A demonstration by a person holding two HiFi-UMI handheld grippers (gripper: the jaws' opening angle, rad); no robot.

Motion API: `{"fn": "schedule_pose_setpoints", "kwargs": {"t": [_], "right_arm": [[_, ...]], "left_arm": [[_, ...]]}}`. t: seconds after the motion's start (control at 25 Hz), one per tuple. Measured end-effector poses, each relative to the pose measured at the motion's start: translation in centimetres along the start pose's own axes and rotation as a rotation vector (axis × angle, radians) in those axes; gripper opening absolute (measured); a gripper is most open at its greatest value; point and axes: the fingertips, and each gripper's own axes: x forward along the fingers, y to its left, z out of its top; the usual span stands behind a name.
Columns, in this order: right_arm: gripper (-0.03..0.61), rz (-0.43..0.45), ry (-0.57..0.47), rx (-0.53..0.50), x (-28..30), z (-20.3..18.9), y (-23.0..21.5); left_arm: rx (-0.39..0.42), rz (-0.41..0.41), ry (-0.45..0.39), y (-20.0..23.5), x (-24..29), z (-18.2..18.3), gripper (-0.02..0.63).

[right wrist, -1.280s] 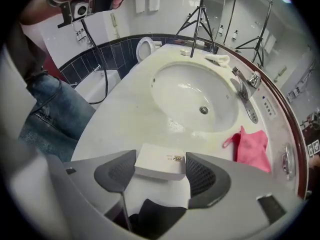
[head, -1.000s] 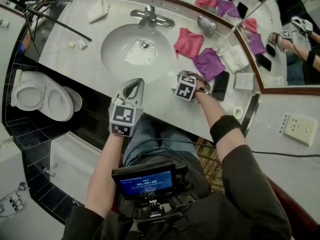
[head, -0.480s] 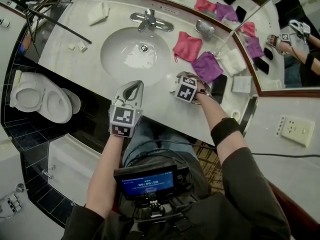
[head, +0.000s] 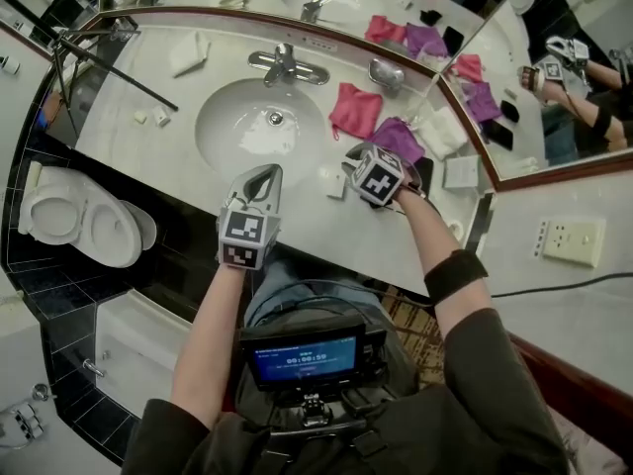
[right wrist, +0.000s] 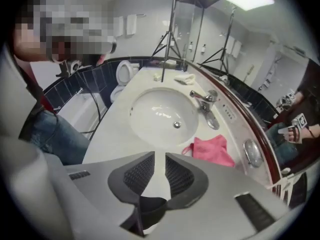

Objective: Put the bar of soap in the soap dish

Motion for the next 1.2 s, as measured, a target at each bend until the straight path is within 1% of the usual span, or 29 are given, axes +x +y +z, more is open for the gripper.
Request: {"fn": "schedule_pose_setpoints", "kwargs": {"t": [0.04,0.12,0.24,0.32,0.64,0.76,0.92,1.2], "right_arm": [[0.069,-0.029,-0.029,0.030,-0.9,0.5,-0.6],[0.037,-0.076,-0.076,0.082,-2.7,1.0,-1.5],[0.021,-0.146,-0.145,0.161,-5.3,1.6,-2.5],[0.017,-0.183,-0.200,0.247,-6.7,1.5,-3.2],[0.017,-0.310,-0.397,0.652,-10.9,-2.6,-5.7],[0.017,-0.351,-0.447,0.755,-12.3,-4.4,-6.1],[0.017,-0.380,-0.481,0.843,-13.2,-6.5,-6.0],[0.017,-0.373,-0.495,0.851,-13.5,-6.7,-5.9]], "left_arm": [[0.003,-0.005,-0.003,0.0,0.1,0.2,0.003],[0.006,-0.015,-0.007,0.0,0.3,0.6,0.003],[0.006,-0.025,-0.012,0.0,0.5,1.0,0.003],[-0.001,-0.030,-0.016,0.2,0.7,1.3,0.003],[-0.014,-0.026,-0.030,1.1,0.4,2.1,0.003],[-0.024,-0.024,-0.033,1.2,0.4,2.1,0.003],[-0.046,-0.025,-0.038,1.2,0.3,2.1,0.003],[-0.059,-0.024,-0.040,1.4,0.2,2.3,0.003]]}}
